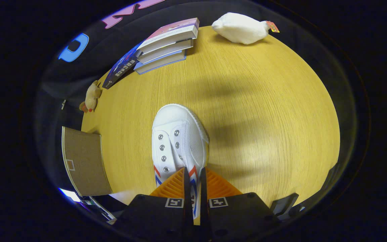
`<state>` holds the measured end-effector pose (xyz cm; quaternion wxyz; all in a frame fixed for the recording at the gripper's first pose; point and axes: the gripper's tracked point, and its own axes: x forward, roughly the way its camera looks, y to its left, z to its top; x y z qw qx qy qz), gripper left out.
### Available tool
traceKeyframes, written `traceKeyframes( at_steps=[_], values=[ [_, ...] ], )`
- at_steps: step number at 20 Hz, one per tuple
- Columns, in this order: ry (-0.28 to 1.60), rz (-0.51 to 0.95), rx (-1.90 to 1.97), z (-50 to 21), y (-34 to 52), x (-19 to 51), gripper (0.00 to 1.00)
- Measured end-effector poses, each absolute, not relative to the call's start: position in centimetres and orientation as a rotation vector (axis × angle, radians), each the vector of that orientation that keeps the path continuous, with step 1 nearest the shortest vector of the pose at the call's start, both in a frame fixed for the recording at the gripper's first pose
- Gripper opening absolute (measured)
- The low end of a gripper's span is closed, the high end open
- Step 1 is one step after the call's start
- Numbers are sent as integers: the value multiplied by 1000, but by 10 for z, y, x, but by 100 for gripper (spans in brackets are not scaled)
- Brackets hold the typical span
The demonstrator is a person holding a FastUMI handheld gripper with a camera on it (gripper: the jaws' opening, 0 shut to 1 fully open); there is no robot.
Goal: Open the storage box then place both shoes into the box .Put the left shoe in first, then the right shoe, with the right side of both shoes facing outward in a uniform manner.
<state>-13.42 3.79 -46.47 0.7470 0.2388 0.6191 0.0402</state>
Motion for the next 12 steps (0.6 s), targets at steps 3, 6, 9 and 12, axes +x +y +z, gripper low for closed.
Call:
traceKeyframes(
  at_steps=[3,6,9,12],
  values=[
    [1322,58,563,-434,41,-137,12],
    [1256,49,633,-391,53,-122,12],
    [1175,71,633,-338,73,-103,12],
    [1102,126,628,-278,110,-84,12]
  ],
)
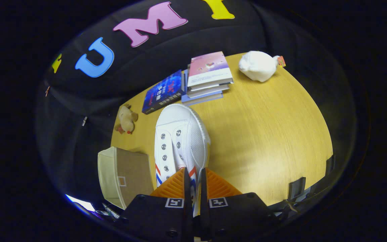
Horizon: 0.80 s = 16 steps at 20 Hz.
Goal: Open the storage box then place both shoes into the box .Put the left shoe in first, then the right shoe, with the right side of both shoes facing outward in a uniform manner.
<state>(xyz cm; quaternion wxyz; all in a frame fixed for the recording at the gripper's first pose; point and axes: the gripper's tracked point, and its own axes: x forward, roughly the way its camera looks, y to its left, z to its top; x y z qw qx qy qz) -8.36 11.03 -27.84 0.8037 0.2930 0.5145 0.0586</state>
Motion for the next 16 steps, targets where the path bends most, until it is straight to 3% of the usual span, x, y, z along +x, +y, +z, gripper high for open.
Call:
traceKeyframes(
  at_steps=[9,16],
  values=[
    [1077,321,675,-174,267,-76,12],
    [1226,364,590,-197,369,-104,12]
  ],
)
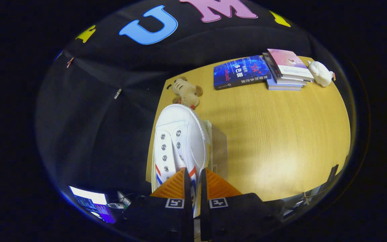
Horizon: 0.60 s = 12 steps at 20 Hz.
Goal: Open the storage box then place both shoes into the box .Put the left shoe in first, then the right shoe, with the right side of both shoes facing outward in a uniform manner.
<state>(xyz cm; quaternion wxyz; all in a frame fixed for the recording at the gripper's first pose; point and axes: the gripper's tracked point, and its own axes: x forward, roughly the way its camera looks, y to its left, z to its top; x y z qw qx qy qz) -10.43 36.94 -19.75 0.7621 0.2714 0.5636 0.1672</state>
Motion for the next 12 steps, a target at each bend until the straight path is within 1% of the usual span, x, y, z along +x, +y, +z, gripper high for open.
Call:
traceKeyframes(
  at_steps=[4,12],
  values=[
    [1320,322,470,-234,393,-119,12],
    [1349,281,425,-259,408,-113,12]
  ],
)
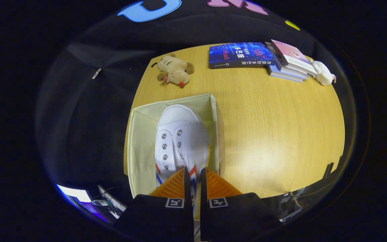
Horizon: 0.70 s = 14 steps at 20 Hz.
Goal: Open the storage box then place both shoes into the box .Put the left shoe in first, then the right shoe, with the right side of both shoes facing outward in a uniform manner.
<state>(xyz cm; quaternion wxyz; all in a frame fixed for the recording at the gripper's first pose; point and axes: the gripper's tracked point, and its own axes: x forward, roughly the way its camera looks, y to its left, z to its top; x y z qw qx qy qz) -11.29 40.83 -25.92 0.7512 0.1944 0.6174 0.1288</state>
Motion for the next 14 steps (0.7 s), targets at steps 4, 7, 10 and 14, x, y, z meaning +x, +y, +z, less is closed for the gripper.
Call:
traceKeyframes(
  at_steps=[4,7,10,14],
  values=[
    [1348,286,434,-263,412,-114,21],
    [1286,309,482,-249,411,-102,42],
    [1242,347,506,-239,411,-100,99],
    [1132,370,492,-228,396,-96,99]
  ],
)
